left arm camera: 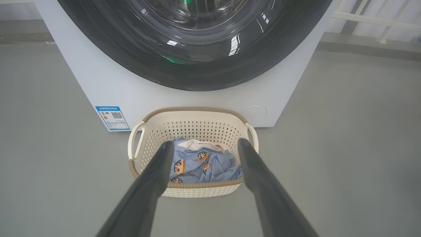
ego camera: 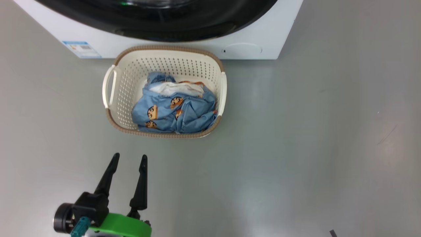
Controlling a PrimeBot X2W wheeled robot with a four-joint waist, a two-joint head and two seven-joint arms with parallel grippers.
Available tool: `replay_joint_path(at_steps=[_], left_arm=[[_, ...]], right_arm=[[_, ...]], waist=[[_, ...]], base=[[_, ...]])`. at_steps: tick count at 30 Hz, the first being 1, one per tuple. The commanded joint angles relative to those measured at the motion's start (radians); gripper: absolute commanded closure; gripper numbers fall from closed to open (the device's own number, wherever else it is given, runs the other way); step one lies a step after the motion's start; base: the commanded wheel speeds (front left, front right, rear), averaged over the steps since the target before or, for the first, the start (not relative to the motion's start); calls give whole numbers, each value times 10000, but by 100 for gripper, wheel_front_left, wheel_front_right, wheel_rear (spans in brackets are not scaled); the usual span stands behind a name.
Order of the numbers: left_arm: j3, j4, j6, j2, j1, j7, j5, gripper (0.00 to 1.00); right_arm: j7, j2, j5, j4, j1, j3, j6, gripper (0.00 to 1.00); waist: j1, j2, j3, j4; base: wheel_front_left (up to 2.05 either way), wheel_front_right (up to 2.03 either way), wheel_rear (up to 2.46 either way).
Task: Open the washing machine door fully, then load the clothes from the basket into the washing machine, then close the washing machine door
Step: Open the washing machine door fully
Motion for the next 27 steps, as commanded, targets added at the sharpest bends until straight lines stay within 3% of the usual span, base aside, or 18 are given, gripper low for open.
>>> replay_joint_path(at_steps=[1, 27], left_arm=[[271, -294, 82, 133, -207, -63, 91, 0], [-493, -731, 781, 133, -415, -63, -249, 0]], right_arm=[[157, -388, -66, -322, -183, 102, 17, 100], [2152, -727, -594, -856, -3160, 1681, 17, 100]], waist=[[0, 0, 219, 93], [0, 0, 1498, 1033]], base=[[0, 0, 0], [0, 0, 0]])
